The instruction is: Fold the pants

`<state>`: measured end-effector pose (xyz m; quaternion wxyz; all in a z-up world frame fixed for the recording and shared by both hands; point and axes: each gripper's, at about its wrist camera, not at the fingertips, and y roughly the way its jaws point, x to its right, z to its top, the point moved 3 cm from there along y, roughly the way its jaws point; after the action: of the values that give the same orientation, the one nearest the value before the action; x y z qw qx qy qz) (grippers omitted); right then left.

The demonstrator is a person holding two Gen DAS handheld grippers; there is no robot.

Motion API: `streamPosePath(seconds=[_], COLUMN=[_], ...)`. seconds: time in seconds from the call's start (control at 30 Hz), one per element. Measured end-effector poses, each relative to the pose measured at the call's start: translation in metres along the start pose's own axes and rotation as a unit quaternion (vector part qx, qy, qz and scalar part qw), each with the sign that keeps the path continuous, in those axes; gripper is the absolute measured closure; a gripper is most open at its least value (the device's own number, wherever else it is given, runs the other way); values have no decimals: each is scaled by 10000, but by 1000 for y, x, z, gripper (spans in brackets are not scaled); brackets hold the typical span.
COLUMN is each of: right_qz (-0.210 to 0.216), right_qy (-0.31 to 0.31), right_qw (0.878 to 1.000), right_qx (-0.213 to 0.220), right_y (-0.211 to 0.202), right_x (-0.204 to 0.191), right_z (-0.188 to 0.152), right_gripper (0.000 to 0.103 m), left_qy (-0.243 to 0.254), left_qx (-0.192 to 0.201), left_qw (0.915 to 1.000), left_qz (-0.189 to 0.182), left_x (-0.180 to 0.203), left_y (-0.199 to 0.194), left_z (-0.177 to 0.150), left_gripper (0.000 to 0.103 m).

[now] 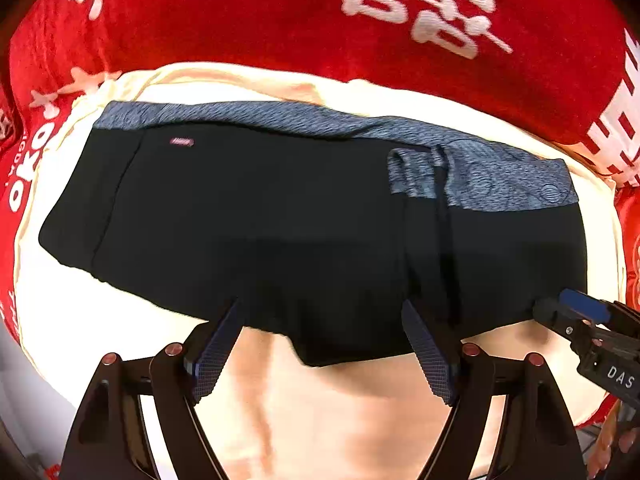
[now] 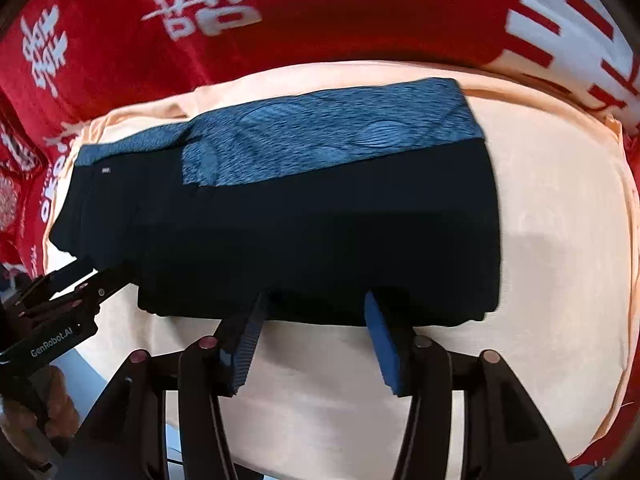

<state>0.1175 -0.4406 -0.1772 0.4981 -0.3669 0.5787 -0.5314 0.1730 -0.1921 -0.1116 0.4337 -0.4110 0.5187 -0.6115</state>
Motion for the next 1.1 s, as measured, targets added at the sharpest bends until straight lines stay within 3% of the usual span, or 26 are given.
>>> streamPosePath(seconds=[0.03,0.07,0.4,0.83,1.1], right_qz=[-18,-36,-192,-786,-781], right_qy=[-89,-153,-606,-1188,-1289], right_qw=[10000,9999,9980,9893,9881], right_qx=[-2,-4,-67,-316,-301], right_y=[1,1,12,39,38], right_x=[-8,-15,-63,-97,-108], right_z=[1,1,7,-1,-2], right_gripper=[40,39,25,22,21], left_qy=[-35,-87,-396,-940,-1064], left_qx=[-36,-28,-143,-139,-95], left_qw=[10000,10000,9991,9954,9942], left_qz=[9,38,-3,-152,-77], left_x=[-5,-11,-54,-116,-138], left_y=[1,1,9,16,18], left_z=[-1,-2,-11,-25,-24], left_gripper=[3,0,0,0,0])
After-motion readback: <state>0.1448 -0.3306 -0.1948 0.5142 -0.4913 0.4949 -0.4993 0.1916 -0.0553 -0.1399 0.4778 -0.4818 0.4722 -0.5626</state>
